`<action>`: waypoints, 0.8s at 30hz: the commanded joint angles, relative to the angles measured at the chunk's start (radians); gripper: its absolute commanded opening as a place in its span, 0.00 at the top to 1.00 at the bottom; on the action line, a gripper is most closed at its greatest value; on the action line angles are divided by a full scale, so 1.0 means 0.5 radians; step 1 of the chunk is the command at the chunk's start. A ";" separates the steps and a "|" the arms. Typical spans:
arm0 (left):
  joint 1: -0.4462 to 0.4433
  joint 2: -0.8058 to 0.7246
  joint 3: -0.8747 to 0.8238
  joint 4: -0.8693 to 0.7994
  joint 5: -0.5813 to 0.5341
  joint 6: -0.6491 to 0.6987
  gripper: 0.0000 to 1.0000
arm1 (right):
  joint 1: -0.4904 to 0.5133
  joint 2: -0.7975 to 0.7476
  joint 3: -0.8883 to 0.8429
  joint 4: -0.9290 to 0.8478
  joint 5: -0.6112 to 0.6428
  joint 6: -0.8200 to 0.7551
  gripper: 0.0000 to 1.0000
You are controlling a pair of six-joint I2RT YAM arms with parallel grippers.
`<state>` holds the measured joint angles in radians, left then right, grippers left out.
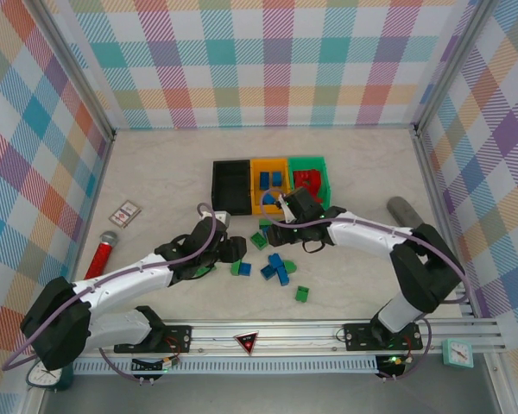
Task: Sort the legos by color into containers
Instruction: Pick up the lego from the center of the table.
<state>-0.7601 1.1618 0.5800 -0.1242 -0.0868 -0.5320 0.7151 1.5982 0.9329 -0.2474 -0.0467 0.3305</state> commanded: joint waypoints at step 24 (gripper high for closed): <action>-0.021 0.021 0.067 -0.020 0.016 0.008 0.41 | 0.039 0.372 0.257 0.055 0.038 0.032 0.47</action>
<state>-0.7601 1.1645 0.5873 -0.1276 -0.0872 -0.5316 0.7280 1.7725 1.0367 -0.2211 -0.0380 0.3439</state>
